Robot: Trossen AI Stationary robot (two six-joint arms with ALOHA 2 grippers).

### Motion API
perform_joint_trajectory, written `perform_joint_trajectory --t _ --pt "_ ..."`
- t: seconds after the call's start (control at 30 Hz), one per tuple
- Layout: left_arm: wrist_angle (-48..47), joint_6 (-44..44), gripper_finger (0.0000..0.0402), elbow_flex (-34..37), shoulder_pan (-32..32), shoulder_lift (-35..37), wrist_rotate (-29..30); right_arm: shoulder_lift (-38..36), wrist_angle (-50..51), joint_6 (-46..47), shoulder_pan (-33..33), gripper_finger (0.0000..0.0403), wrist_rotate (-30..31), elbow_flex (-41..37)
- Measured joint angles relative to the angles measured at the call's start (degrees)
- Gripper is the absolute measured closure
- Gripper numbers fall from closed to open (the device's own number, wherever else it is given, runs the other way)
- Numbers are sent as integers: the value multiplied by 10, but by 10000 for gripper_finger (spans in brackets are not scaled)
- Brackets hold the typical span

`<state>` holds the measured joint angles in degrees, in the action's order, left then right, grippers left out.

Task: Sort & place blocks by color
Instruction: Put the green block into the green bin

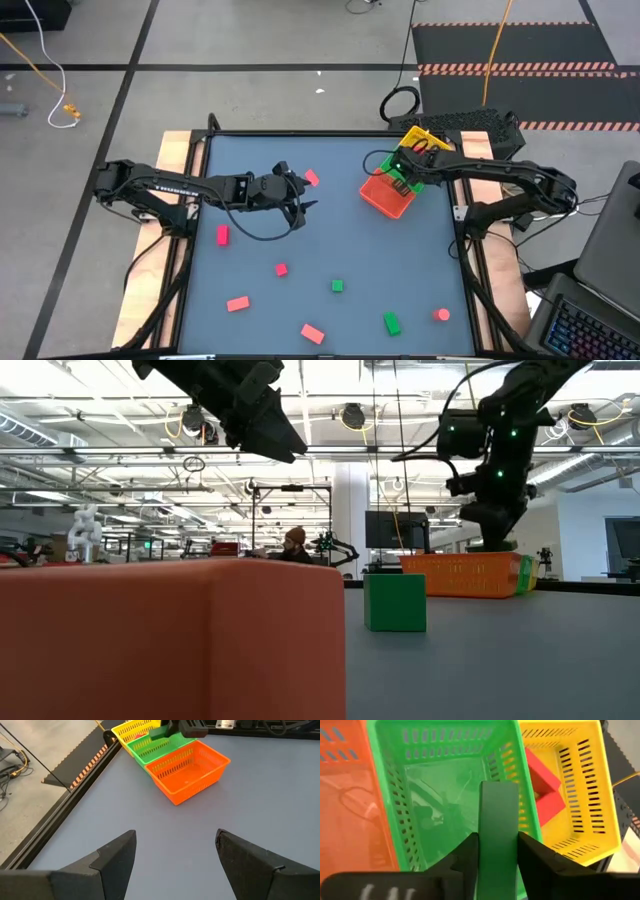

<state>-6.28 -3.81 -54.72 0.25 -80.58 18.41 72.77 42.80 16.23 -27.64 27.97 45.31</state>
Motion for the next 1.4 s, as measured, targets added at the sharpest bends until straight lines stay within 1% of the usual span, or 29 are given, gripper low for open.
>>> perform_joint_trajectory --t 0.13,0.2,0.33,0.4,0.47,0.57,0.7,0.87,1.17,1.4 --pt "0 -2 131 0 0 0 0 -1 -15 1 -1 211 3 -1" --pt "0 -2 131 0 0 0 0 -3 -28 2 -1 182 3 -1" --pt "0 -2 131 0 0 0 -1 -13 -38 -2 0 145 2 -2" --pt "-4 -2 131 0 0 0 -1 -25 -43 -4 3 135 -15 -2" --pt "-13 -2 131 0 0 0 -1 -42 -55 -5 10 131 -49 -2" --pt "-17 -2 131 0 0 0 -1 -71 -104 -6 36 134 -110 -2" --pt "-16 -8 131 0 0 0 -1 -89 -207 -7 96 147 -145 -2" --pt "-17 -14 131 0 1 0 -1 -72 -321 -22 191 155 -161 -1" --pt "-15 -12 131 0 1 0 -1 6 -378 -35 365 156 -163 -1" --pt "-16 -13 131 0 1 0 -1 85 -511 -35 464 156 -161 -1"
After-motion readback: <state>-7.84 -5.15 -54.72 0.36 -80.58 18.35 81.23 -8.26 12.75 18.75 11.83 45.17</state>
